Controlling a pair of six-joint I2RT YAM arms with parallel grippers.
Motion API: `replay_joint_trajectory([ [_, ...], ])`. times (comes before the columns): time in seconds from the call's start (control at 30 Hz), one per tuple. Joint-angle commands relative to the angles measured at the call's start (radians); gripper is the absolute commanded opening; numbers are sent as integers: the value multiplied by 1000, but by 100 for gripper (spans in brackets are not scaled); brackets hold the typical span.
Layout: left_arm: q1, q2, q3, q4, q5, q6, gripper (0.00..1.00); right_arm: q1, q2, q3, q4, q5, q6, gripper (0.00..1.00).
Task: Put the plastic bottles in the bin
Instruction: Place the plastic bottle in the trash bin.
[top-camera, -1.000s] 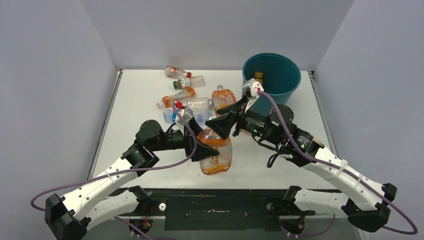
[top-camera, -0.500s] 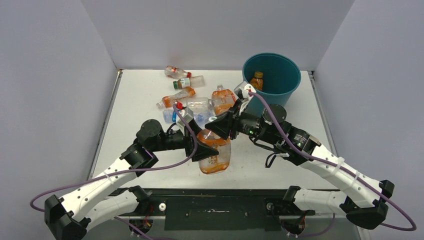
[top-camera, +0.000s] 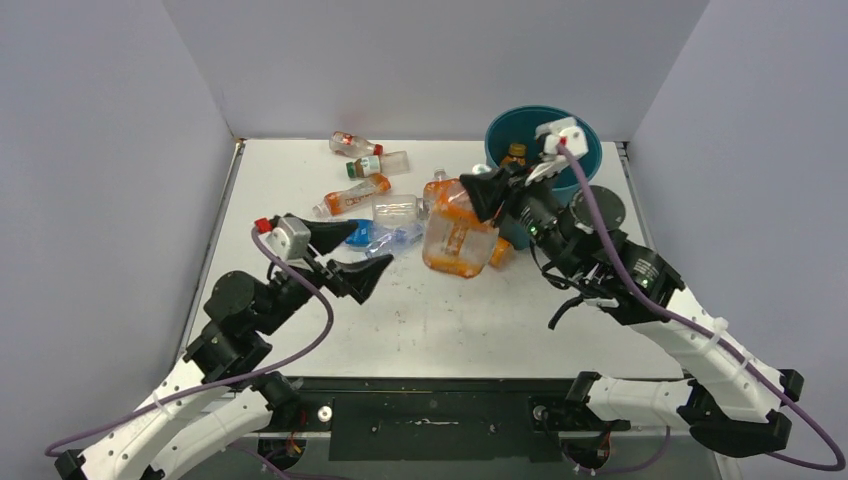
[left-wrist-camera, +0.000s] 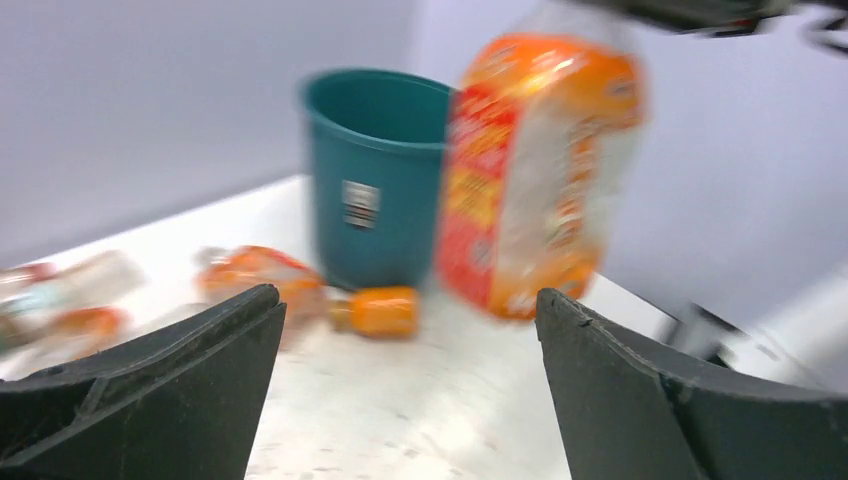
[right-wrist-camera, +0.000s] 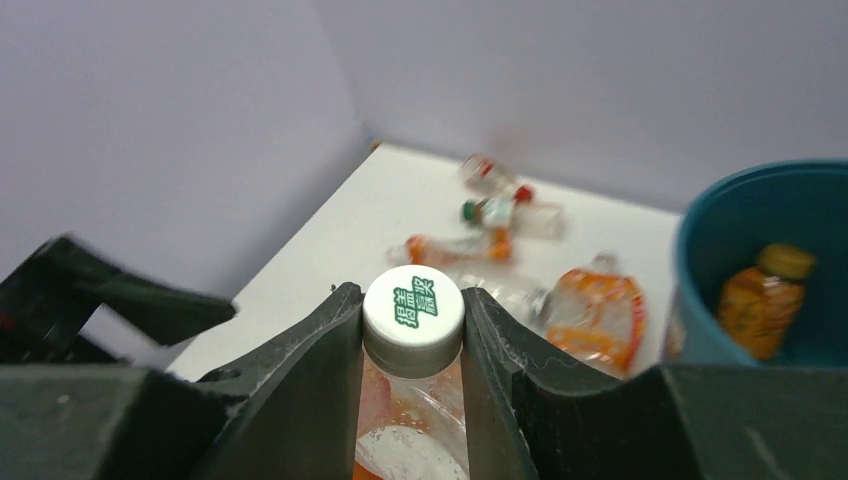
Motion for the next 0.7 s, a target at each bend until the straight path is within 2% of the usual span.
replay_joint_trajectory([
  [0.0,8,4,89,-148,-555,184,96,-46,52,142,34,391,-118,5],
  [0.07,8,27,95,-168,-688,211,96,-126,81,163,68,399,-100,5],
  [0.13,8,15,64,-134,-741,213,96,-235,97,171,101,386,-54,5],
  [0.23,14,-28,-9,-80,-707,191,96,-386,105,143,179,384,16,5],
  [0.4,62,-57,-54,-58,-625,126,96,-624,76,-33,458,409,124,5],
  [0.47,62,-64,-59,-60,-616,118,96,-682,79,-99,579,387,140,5],
  [0.67,62,-99,-97,-33,-596,117,96,-774,227,-68,633,406,72,5],
])
